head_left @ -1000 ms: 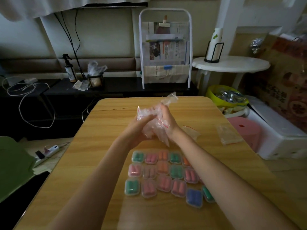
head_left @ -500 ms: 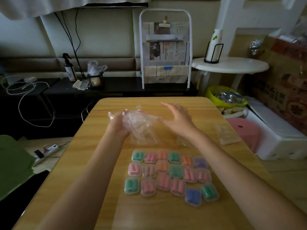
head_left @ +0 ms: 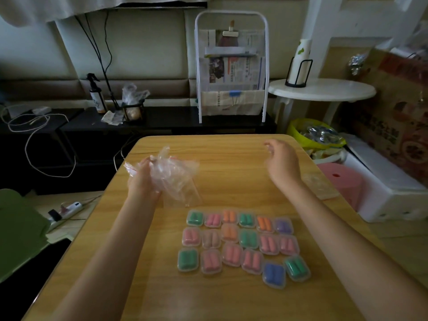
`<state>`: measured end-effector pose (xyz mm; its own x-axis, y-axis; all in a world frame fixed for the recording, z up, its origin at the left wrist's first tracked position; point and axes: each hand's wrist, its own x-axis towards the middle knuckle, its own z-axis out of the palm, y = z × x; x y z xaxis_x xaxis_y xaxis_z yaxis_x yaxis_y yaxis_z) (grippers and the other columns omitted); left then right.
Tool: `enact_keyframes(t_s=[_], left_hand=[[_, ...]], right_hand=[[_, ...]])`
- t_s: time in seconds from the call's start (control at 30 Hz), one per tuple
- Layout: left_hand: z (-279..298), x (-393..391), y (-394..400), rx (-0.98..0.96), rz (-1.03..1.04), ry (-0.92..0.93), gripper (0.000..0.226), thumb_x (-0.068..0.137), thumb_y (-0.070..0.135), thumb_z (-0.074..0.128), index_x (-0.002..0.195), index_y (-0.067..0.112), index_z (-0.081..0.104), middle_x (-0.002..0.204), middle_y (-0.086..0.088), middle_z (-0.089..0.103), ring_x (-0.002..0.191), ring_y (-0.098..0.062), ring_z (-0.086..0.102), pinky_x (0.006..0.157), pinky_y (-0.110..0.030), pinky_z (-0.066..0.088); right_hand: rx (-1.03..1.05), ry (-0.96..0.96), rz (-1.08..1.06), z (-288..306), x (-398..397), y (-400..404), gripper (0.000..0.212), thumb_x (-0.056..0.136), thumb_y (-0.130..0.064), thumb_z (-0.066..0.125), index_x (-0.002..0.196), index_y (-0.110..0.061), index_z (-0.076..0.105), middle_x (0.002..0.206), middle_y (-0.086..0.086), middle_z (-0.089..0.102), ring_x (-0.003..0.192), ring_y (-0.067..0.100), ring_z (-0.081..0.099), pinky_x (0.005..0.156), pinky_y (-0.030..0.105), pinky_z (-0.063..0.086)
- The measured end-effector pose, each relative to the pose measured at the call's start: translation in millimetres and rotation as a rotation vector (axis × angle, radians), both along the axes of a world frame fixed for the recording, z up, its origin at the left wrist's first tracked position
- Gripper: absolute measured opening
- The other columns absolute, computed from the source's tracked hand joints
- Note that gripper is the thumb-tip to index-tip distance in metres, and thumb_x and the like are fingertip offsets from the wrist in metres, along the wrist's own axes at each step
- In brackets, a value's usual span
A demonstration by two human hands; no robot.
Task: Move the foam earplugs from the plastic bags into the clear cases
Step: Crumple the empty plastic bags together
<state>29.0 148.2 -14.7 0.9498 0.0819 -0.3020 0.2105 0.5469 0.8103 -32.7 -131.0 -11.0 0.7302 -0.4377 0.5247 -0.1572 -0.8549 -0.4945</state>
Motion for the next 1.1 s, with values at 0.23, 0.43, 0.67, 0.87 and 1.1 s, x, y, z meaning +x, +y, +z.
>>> enact_keyframes(t_s=[0.23, 0.43, 0.67, 0.87, 1.1], left_hand=[[-7, -22, -9, 0.975, -0.048, -0.441, 0.014, 0.087, 0.013, 0.060, 0.100, 0.019, 0.059, 0.094, -0.005, 0.063, 0.077, -0.020, 0.063, 0.064, -0.033, 0.057], [-27, -22, -6, 1.486, -0.253, -0.705, 0.020, 0.091, 0.018, 0.054, 0.108, 0.012, 0.063, 0.111, -0.005, 0.054, 0.094, -0.026, 0.056, 0.084, -0.040, 0.051], [-30, -30, -20, 1.515, -0.044, -0.645, 0.012, 0.083, 0.010, 0.059, 0.076, 0.006, 0.050, 0.081, -0.008, 0.051, 0.065, -0.021, 0.047, 0.051, -0.023, 0.031], [-15, -39, -19, 0.999, 0.147, -0.269, 0.015, 0.084, 0.015, 0.059, 0.074, 0.004, 0.054, 0.063, -0.001, 0.050, 0.058, -0.018, 0.046, 0.044, -0.018, 0.032], [-4, -30, 2, 0.233, 0.024, 0.075, 0.016, 0.090, 0.020, 0.056, 0.089, 0.004, 0.060, 0.077, -0.008, 0.063, 0.066, -0.020, 0.061, 0.055, -0.028, 0.048]], right_hand=[[-0.072, 0.498, -0.239, -52, -31, -44, 0.030, 0.096, -0.010, 0.038, 0.118, -0.018, 0.057, 0.127, 0.012, 0.056, 0.124, 0.035, 0.042, 0.105, 0.047, 0.031], [0.146, 0.215, -0.206, -53, -28, -36, 0.046, 0.082, 0.012, 0.037, 0.108, -0.011, 0.068, 0.118, 0.016, 0.063, 0.107, 0.034, 0.059, 0.091, 0.035, 0.047], [0.586, 0.050, 0.242, -4, -16, 60, 0.038, 0.092, 0.004, 0.038, 0.112, -0.010, 0.068, 0.092, -0.003, 0.063, 0.064, -0.002, 0.043, 0.054, 0.011, 0.030], [0.149, 0.521, 0.749, 5, 6, 141, 0.072, 0.087, -0.037, 0.062, 0.149, -0.033, 0.026, 0.152, 0.002, 0.023, 0.139, 0.026, 0.020, 0.113, 0.043, 0.024], [0.247, 0.527, 0.813, -10, 26, 160, 0.107, 0.076, -0.033, 0.075, 0.142, -0.060, -0.005, 0.158, -0.005, 0.005, 0.143, 0.028, 0.010, 0.112, 0.047, 0.023]])
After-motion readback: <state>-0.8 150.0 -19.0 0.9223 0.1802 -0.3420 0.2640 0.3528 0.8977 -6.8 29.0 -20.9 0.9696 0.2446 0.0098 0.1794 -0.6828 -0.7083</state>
